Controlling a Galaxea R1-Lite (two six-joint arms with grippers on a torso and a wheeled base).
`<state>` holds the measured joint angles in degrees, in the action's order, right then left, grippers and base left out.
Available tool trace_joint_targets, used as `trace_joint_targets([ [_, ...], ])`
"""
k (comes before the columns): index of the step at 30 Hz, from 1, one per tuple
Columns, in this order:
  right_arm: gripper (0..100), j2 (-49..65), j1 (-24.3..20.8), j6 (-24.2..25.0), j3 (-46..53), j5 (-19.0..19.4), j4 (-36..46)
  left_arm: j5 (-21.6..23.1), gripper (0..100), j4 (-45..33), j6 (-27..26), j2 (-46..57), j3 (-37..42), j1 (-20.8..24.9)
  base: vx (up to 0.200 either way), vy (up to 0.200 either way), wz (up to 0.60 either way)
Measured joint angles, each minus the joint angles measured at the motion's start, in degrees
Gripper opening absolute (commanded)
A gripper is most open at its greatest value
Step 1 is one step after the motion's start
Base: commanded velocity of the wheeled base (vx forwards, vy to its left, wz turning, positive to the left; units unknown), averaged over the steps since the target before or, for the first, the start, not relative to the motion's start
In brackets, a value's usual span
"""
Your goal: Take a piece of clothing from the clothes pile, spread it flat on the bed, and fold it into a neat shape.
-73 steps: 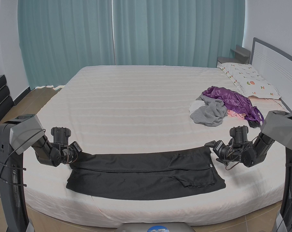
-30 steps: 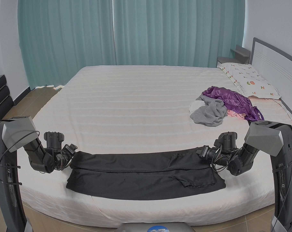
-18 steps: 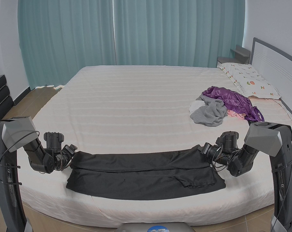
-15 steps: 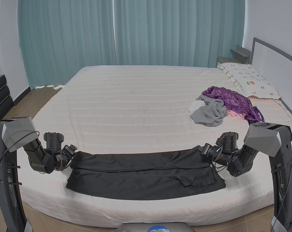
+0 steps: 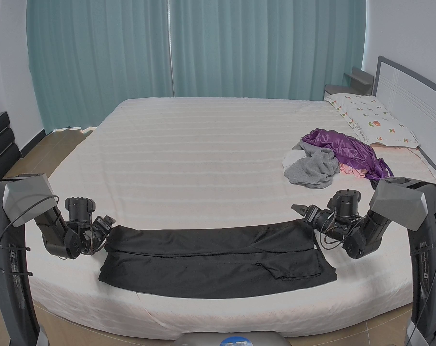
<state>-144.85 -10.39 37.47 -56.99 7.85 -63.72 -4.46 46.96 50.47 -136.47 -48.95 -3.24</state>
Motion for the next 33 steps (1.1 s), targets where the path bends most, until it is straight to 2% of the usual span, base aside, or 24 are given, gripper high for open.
trace_joint_targets([
  [5, 100, 3.91, -2.67, -2.79, -0.20, -1.05, 6.13, 0.09, 100, -0.02, 0.16, 0.20, 0.16, -0.11, 0.000, 0.000, 0.00],
  [9, 100, 5.51, -5.88, -8.14, -2.29, -1.87, 13.14, 0.15, 100, 0.00, 0.27, 0.30, 0.20, -0.28, 0.000, 0.000, 0.00],
  [18, 100, 1.93, -11.74, -16.90, -9.24, -4.57, 16.57, 0.17, 100, 0.04, 0.24, 0.43, 0.27, -0.48, 0.000, 0.000, 0.00],
  [24, 100, -0.44, -13.29, -22.65, -13.92, -4.92, 22.09, 0.20, 100, 0.04, 0.16, 0.43, 0.27, -0.55, 0.000, 0.000, 0.00],
  [32, 100, -2.95, -14.12, -25.77, -17.18, -6.96, 24.28, 0.22, 100, 0.04, 0.06, 0.43, 0.27, -0.52, 0.000, 0.000, 0.00],
  [33, 0, -3.15, -14.12, -26.06, -17.59, -7.03, 24.45, 0.20, 100, 0.04, 0.06, 0.43, 0.27, -0.52, 0.000, 0.000, 0.00],
])
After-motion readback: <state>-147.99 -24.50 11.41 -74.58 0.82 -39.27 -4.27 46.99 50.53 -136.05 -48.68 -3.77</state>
